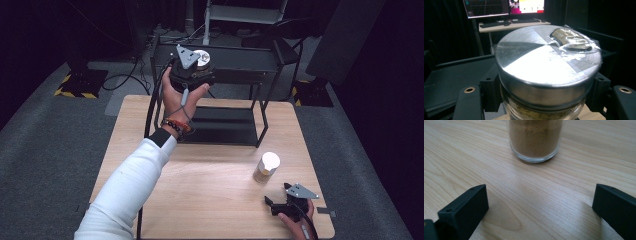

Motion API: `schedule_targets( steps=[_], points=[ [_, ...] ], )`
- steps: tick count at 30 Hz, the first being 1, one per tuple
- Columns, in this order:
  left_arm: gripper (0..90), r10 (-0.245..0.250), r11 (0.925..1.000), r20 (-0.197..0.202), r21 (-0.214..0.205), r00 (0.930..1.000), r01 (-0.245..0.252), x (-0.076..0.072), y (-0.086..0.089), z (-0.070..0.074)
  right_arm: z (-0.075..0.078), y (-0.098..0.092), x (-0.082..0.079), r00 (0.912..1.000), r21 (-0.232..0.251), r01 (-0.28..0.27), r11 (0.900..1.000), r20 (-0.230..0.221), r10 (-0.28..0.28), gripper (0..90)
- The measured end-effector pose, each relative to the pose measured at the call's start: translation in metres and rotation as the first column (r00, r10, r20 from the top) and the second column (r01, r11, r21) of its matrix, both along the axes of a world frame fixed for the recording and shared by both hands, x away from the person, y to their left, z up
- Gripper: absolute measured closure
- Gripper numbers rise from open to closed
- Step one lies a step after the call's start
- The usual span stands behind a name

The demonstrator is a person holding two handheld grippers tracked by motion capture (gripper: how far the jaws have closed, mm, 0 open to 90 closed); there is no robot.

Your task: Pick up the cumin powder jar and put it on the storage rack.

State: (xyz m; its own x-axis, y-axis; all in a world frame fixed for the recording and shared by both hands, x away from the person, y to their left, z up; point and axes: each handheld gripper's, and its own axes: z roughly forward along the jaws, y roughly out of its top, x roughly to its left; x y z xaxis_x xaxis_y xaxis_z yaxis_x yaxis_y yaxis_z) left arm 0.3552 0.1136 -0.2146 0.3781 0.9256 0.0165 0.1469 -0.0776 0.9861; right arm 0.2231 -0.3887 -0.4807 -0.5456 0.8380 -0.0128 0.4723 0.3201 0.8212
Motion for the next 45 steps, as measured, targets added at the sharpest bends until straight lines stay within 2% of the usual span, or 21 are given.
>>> schedule_targets(
  steps=[4, 12, 18, 20, 22, 24, 28, 29, 33, 35, 41, 45],
  points=[
    [30.5, 0.012, 0.9999, 0.013, -0.005, 0.9998, -0.012, 0.007, -0.002, 0.006, 0.0, 0.0, 0.0, 1.0, 0.0, 0.0, 1.0, 0.0, 0.0, 0.0],
    [30.5, 0.029, 0.9994, 0.01, -0.019, 0.9995, -0.029, 0.024, -0.003, 0.017, 0.0, 0.001, -0.001, 1.0, 0.001, 0.003, 1.0, 0.0, -0.003, 0.0],
    [30.5, 0.054, 0.9981, -0.002, -0.029, 0.9985, -0.054, 0.044, -0.005, 0.021, 0.0, 0.001, -0.001, 1.0, 0.001, 0.005, 1.0, -0.001, -0.005, 0.0],
    [30.5, 0.063, 0.9978, 0.001, -0.02, 0.998, -0.063, 0.049, -0.007, 0.024, 0.0, 0.001, -0.001, 1.0, 0.001, 0.004, 1.0, -0.002, -0.004, 0.0],
    [30.5, 0.062, 0.9976, 0.008, -0.03, 0.998, -0.062, 0.053, -0.008, 0.024, 0.0, 0.001, -0.001, 1.0, 0.0, 0.004, 1.0, 0.0, -0.004, 0.0],
    [30.5, 0.069, 0.9974, 0.006, -0.019, 0.9976, -0.069, 0.059, -0.012, 0.027, 0.0, 0.001, -0.002, 1.0, 0.0, 0.004, 1.0, 0.001, -0.004, 0.0],
    [30.5, 0.082, 0.9965, 0.0, -0.015, 0.9967, -0.082, 0.067, -0.015, 0.028, 0.0, 0.001, -0.001, 1.0, 0.001, 0.003, 1.0, -0.001, -0.003, 0.0],
    [30.5, 0.088, 0.9958, 0.001, -0.025, 0.9962, -0.088, 0.069, -0.016, 0.027, 0.0, 0.001, -0.001, 1.0, 0.001, 0.002, 1.0, -0.001, -0.002, 0.0],
    [30.5, 0.136, 0.9905, -0.008, -0.022, 0.9907, -0.136, 0.078, -0.021, 0.027, 0.0, 0.001, -0.002, 1.0, -0.001, 0.003, 1.0, 0.002, -0.003, 0.0],
    [30.5, 0.144, 0.989, -0.014, -0.03, 0.9894, -0.145, 0.083, -0.022, 0.027, 0.0, 0.001, -0.002, 1.0, 0.0, 0.004, 1.0, 0.0, -0.004, 0.0],
    [30.5, 0.175, 0.9845, -0.012, -0.015, 0.9846, -0.175, 0.095, -0.026, 0.024, 0.0, 0.001, -0.002, 1.0, 0.001, 0.004, 1.0, -0.001, -0.004, 0.0],
    [30.5, 0.183, 0.9826, -0.027, -0.028, 0.9828, -0.183, 0.103, -0.025, 0.02, 0.0, 0.001, -0.002, 1.0, 0.001, 0.004, 1.0, -0.001, -0.004, 0.0]
  ],
)
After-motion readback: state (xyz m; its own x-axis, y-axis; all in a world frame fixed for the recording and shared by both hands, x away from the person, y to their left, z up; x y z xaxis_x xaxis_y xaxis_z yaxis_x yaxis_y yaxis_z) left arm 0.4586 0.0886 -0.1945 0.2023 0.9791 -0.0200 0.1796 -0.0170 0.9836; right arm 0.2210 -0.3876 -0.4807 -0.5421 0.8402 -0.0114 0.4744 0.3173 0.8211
